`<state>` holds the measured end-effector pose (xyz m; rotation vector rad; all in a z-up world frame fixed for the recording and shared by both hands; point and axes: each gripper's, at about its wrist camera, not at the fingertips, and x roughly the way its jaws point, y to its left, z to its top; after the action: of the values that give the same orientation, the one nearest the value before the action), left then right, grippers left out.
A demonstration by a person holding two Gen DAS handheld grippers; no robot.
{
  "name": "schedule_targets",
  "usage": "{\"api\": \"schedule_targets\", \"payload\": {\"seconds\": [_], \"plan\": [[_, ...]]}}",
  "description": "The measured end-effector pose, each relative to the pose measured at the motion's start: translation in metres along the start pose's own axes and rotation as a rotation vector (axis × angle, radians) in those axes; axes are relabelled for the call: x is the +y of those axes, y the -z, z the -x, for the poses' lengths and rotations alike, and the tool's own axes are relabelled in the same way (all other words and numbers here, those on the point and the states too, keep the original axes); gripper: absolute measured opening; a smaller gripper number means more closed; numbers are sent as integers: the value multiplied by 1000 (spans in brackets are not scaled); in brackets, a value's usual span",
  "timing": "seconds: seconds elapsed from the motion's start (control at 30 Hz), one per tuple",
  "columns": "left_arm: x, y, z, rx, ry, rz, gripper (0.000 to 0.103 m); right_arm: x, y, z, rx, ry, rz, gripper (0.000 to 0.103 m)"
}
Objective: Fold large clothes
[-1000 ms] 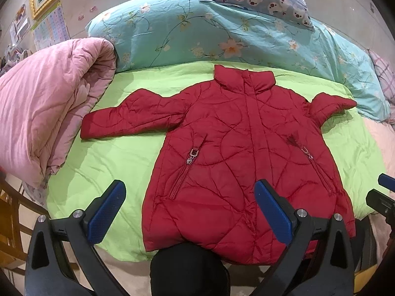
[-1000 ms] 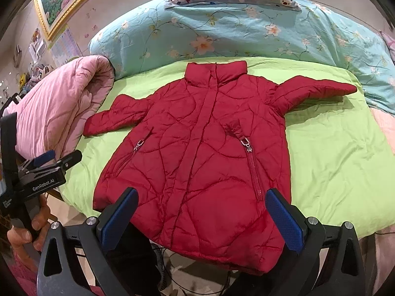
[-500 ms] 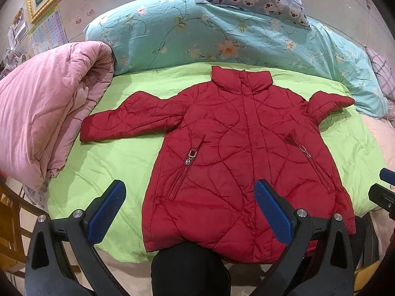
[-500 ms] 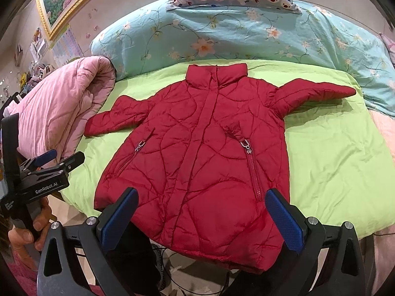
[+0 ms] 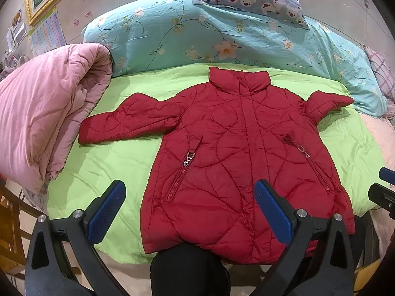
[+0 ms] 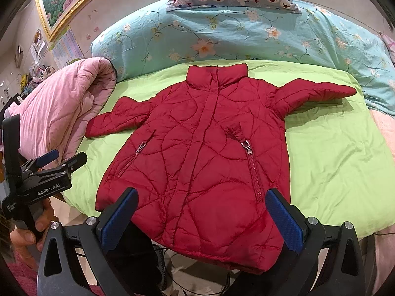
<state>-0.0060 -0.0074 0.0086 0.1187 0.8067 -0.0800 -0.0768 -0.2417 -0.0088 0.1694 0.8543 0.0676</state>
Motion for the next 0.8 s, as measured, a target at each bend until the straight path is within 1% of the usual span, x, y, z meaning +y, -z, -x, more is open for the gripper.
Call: {"api": "schedule_targets", "payload": {"seconds": [0.2, 0.43, 0.57, 0.73, 0.8], "plan": [[0, 0, 0, 8, 2, 3, 103, 2, -1, 0, -2, -3, 6, 103], [0, 1, -1, 27, 7, 2, 103, -2, -3, -3, 4, -37, -20, 103], [0, -1, -8, 58, -15, -25, 103, -4, -4, -5, 1, -40, -25, 103], [1, -2, -16, 62, -25, -32, 103, -9, -8, -7, -10, -82, -45, 103], [2, -4, -18, 54, -25, -28, 103, -11, -9, -9, -10, -87, -52, 103]]}}
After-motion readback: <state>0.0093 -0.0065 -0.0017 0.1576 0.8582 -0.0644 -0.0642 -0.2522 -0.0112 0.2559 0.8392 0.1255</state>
